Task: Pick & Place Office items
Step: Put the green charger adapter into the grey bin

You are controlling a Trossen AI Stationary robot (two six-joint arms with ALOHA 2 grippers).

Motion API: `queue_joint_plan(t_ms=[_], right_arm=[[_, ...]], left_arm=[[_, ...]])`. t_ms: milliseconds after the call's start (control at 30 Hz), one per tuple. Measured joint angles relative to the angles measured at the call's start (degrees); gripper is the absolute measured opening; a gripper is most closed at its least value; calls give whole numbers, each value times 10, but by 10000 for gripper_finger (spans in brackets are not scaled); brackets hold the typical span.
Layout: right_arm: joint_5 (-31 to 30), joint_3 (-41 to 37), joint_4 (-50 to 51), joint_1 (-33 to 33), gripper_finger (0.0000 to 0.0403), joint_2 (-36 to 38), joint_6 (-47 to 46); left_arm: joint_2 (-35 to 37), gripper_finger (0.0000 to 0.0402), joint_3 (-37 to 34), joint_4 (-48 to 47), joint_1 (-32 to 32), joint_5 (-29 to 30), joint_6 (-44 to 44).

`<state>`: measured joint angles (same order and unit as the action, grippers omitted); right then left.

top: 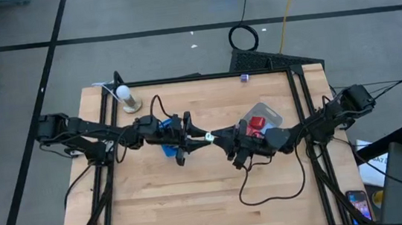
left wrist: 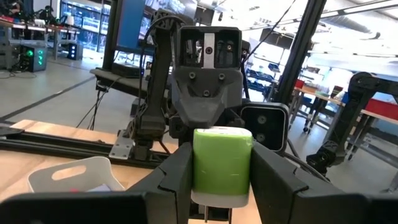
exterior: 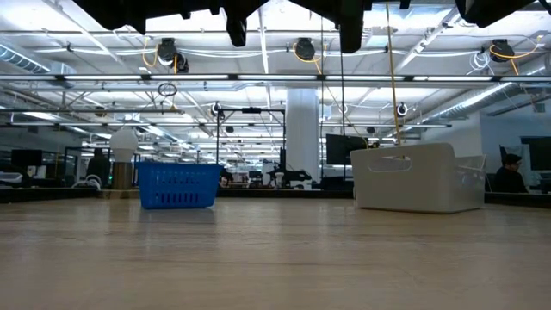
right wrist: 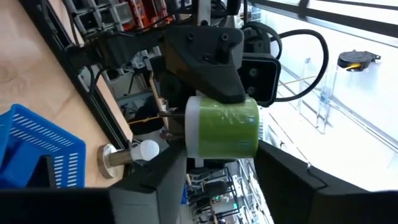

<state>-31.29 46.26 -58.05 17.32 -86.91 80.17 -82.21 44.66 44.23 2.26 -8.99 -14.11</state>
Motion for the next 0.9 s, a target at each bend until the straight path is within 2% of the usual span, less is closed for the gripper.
queue_joint_plan(t_ms=[167, 500, 567, 733, 900], right_arm=[[18, 0, 0, 0, 143, 0, -4], [14, 0, 4, 6, 143, 0, -16], [13, 0, 5, 8, 143, 0, -16], [14, 0, 5, 12, 143, 0, -24], [-3, 0, 5, 12, 143, 0, -23]], left_arm=[[1, 126, 0, -1, 1, -3, -2], [1, 128, 0, -5, 0, -12, 0], [1, 155, 0, -6, 0, -20, 7], [0, 258, 0, -5, 0, -25, 14], [4, 320, 0, -9, 0, -25, 18]])
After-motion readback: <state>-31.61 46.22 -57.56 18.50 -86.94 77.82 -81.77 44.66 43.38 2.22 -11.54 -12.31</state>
